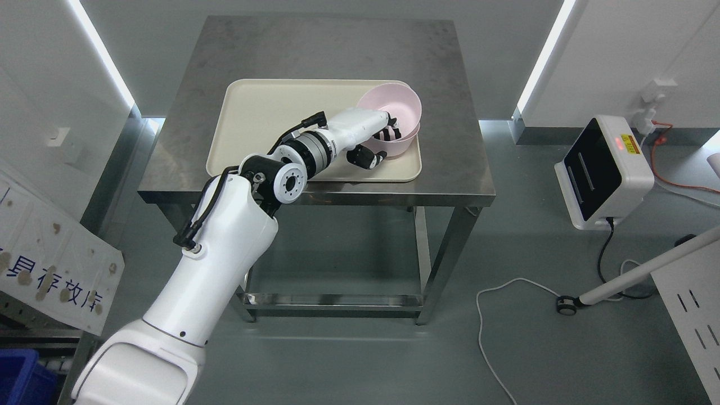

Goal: Stack pink IKEA bowls on left shelf middle
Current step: 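Grip the nested pink bowls with the left hand and lift them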

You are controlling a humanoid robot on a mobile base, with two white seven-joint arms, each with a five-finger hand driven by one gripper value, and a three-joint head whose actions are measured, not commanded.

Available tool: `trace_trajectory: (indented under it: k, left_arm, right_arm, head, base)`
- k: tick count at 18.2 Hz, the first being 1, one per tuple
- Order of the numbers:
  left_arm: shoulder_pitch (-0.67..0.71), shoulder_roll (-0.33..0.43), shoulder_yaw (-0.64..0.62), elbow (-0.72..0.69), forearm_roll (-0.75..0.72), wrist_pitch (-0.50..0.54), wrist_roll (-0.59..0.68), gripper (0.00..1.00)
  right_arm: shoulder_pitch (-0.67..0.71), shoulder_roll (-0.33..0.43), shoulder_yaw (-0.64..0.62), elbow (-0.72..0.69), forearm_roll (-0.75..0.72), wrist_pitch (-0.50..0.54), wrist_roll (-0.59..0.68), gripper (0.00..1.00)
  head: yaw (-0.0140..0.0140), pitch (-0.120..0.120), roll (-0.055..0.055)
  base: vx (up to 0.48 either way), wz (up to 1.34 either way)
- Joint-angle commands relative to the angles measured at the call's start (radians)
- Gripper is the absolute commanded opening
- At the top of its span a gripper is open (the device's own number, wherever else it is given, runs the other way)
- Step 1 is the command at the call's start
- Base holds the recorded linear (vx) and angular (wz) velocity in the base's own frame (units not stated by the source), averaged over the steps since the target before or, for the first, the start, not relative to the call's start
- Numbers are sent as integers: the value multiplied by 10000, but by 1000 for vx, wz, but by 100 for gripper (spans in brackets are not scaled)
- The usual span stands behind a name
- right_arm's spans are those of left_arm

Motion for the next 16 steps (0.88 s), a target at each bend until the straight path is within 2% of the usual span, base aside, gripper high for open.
trace_trajectory:
  k: [1,3,7,12,16]
  left_arm:
    - [257,128,687,35,85,-731,-60,0]
    - [410,128,1068,-25,100,-884,-60,0]
    - [334,128,2693,-408,208,-1895,-258,1]
    - [961,128,5132,-2215,238,-3567,-1178,1]
    - [2279,128,5993,-3751,1019,-4641,-1654,1]
  right_arm:
    - [291,-175,-108,-337,0,10,3,100]
    - [291,-175,-108,-337,0,10,3,100]
    - [291,-175,-123,-337,0,10,3,100]
    - [291,-175,-108,-337,0,-5,3,100]
    - [291,-175,-107,-337,0,10,3,100]
  head:
    - [0,0,0]
    - [0,0,0]
    - [0,0,0]
    - [0,0,0]
    - [0,0,0]
  base:
    - [0,0]
    - [0,0]
    - [0,0]
    - [0,0]
    - [0,0]
